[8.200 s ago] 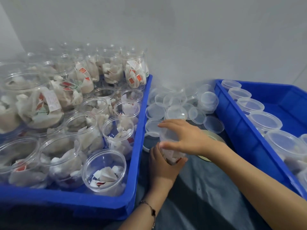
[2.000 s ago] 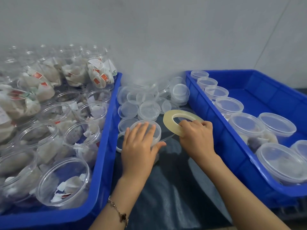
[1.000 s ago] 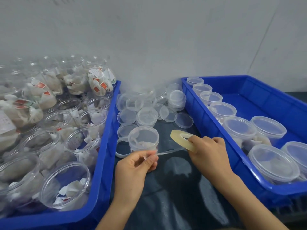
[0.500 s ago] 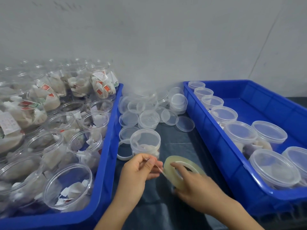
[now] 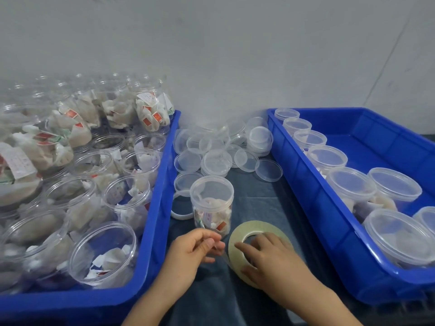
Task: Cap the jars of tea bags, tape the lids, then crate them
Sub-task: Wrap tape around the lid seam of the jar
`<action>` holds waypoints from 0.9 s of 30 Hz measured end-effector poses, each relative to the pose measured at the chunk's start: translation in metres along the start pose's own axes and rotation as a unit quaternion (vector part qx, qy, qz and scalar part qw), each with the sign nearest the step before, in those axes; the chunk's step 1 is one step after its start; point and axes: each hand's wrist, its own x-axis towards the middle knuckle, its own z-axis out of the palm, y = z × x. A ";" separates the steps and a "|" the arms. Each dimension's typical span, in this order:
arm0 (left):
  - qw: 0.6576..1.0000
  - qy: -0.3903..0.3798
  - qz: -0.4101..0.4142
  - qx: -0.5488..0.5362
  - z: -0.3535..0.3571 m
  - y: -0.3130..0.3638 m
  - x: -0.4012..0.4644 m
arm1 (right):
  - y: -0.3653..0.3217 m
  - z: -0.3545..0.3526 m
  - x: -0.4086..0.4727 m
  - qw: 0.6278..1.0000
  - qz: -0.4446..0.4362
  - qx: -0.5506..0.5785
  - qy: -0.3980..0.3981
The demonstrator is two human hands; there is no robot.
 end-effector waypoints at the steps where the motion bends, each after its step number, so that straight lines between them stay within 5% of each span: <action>1: 1.000 0.003 -0.001 0.000 0.000 -0.002 -0.001 | -0.002 0.001 0.003 0.999 -0.007 0.028 0.029; 5: 1.000 0.022 -0.002 0.003 -0.005 -0.007 -0.001 | -0.017 0.006 0.020 0.974 -0.038 0.208 0.077; 14: 0.982 0.152 -0.062 -0.098 -0.002 -0.019 -0.009 | -0.023 0.023 0.034 0.950 0.000 0.301 0.080; 18: 0.990 0.105 -0.091 -0.009 0.008 -0.030 -0.011 | -0.023 0.027 0.030 0.949 -0.019 0.304 0.081; 27: 0.978 0.185 0.030 0.094 0.014 -0.027 -0.001 | -0.021 0.025 0.028 0.936 -0.023 0.340 0.086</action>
